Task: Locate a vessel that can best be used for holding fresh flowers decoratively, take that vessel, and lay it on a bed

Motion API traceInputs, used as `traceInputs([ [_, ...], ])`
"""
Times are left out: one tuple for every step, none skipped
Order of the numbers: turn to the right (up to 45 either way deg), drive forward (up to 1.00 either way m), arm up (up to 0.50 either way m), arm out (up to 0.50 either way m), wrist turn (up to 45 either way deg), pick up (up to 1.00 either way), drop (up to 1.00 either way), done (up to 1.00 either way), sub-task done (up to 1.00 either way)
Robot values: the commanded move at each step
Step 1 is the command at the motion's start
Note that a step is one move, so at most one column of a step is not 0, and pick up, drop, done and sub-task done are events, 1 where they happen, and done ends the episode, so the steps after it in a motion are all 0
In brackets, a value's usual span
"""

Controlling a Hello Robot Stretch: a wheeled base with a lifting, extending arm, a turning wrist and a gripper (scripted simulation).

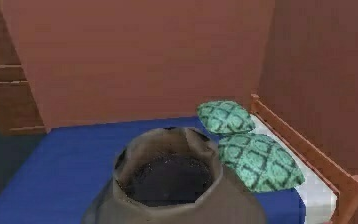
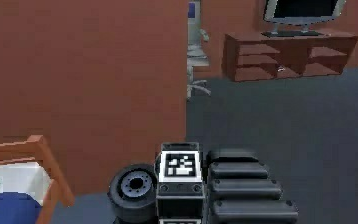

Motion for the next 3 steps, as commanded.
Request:
traceInputs([
  [-45.0, 0.00, 0.00, 0.00, 0.0, 0.00, 0.00, 0.00, 0.00],
  [-33.0, 0.00, 0.00, 0.00, 0.0, 0.00, 0.00, 0.00, 0.00],
  [0.0, 1.00, 0.00, 0.00, 0.0, 0.00, 0.00, 0.00, 0.00],
])
